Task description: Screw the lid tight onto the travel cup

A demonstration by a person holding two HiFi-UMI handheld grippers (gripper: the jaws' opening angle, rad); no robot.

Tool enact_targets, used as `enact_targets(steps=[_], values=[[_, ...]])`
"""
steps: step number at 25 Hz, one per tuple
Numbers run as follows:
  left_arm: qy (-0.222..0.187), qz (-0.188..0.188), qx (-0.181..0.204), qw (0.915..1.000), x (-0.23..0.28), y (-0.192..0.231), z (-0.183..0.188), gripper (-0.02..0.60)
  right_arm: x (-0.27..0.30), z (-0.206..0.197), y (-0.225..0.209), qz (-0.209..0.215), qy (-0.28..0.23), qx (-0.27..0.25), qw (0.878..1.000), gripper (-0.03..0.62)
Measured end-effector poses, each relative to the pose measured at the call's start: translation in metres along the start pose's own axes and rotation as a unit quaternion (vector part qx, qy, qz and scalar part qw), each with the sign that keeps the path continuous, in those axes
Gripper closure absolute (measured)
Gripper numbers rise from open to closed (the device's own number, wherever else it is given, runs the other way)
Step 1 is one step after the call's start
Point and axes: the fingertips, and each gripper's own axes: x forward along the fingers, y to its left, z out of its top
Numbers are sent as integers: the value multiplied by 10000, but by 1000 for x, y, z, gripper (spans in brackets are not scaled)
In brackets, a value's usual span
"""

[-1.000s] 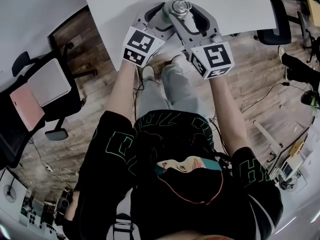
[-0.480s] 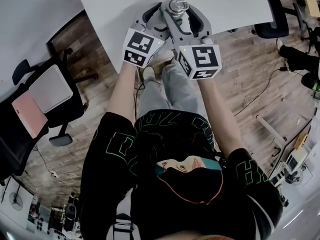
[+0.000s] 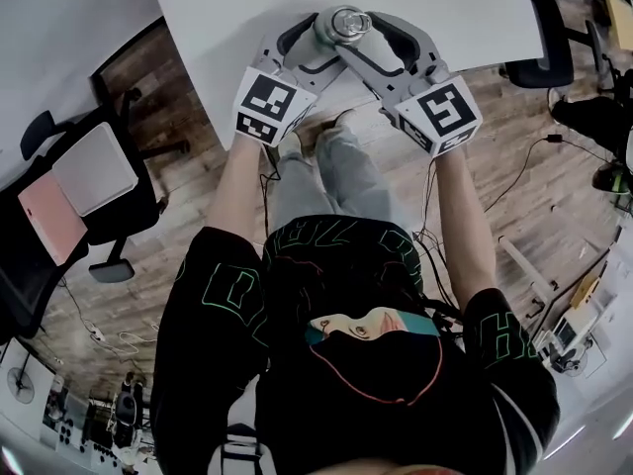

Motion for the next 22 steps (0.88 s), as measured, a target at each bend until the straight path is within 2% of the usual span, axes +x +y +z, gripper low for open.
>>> enact_targets(steps=[7,12,17,22], values=[[-58,13,-93,9999,-2,1,-6,238,3,2,4,1311,29,-248,9911,349],[-55,-2,-110,9999,-1,1,-3,236,5,7,7,1889,114,-475,9808,362],[-58,18,-121,9999,2,0,-3,236,5,5,5,1906,35,-404,9808,367],[-40,8,-158,9999,1,0,-4,236,5,2,5,1359,-43,-240,9904,370]])
